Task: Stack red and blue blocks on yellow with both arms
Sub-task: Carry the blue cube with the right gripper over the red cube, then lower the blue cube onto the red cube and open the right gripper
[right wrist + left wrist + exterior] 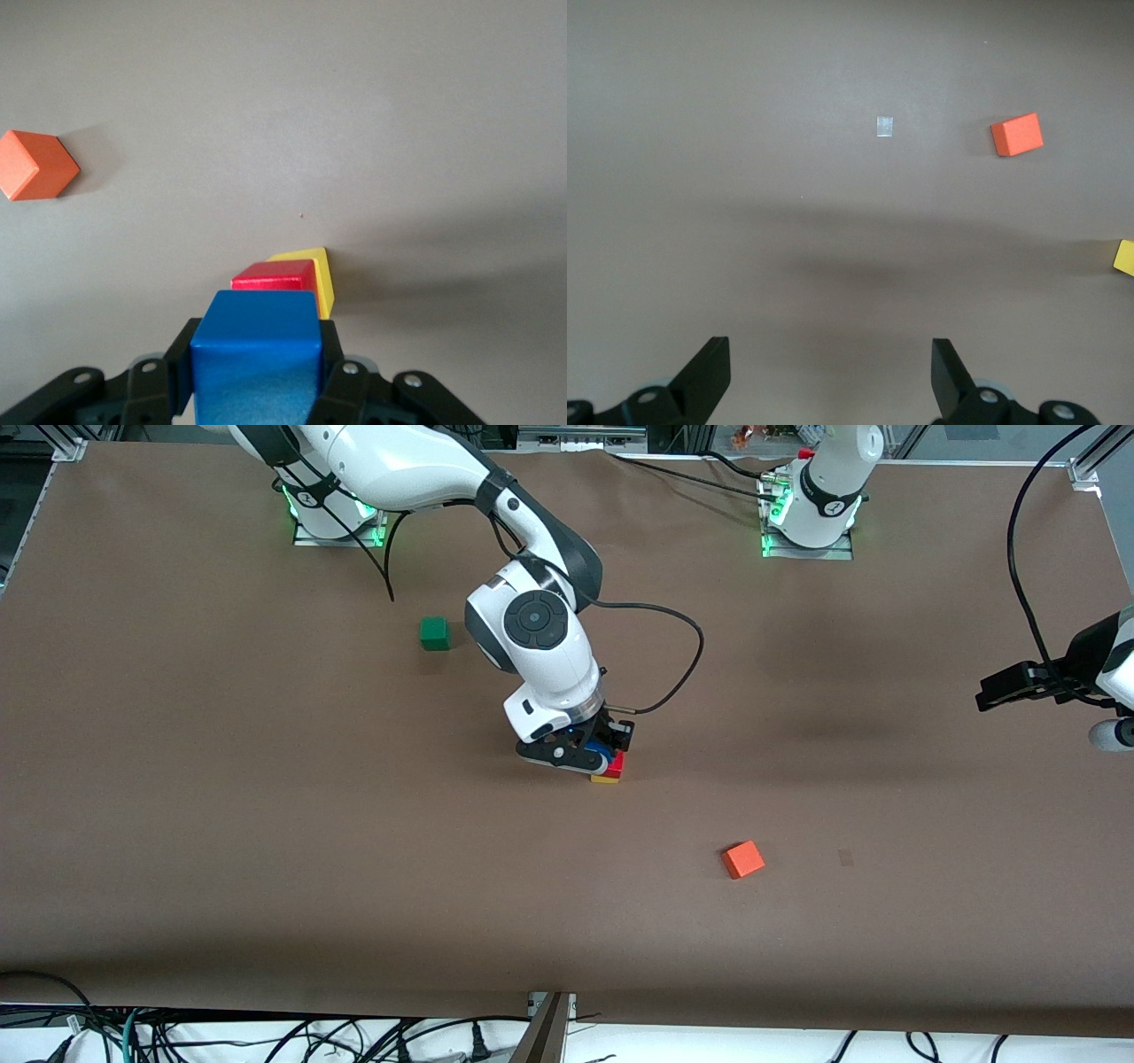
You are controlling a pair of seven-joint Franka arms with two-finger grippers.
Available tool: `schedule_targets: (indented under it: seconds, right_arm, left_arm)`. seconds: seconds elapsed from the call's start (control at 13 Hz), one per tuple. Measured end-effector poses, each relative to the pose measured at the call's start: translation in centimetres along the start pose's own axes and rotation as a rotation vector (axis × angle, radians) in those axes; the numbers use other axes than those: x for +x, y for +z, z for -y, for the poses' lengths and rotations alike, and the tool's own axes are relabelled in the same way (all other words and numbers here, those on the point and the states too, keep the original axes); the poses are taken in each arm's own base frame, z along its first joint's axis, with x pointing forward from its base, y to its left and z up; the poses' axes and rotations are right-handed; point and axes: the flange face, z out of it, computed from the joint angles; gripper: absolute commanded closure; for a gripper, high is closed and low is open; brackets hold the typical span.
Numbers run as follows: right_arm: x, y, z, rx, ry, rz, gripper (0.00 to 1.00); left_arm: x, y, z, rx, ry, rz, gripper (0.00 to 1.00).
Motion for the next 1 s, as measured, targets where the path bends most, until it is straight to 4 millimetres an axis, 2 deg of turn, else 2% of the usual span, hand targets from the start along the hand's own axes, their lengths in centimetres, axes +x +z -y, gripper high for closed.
schedule_targets:
  seconds: [0.31,1.0]
  right_arm:
    - [-1.8,2.6,0.6,-0.032,-0.062,-0.031,0.62]
    - [-1.7,3.0,0.7,-0.025,-0.066,-0.043,0.59]
  left_arm:
    - [0.0,0.0,0.0,0.000,0.000,0.000,0.00]
    - [0.0,0.0,0.0,0.000,0.000,0.000,0.00]
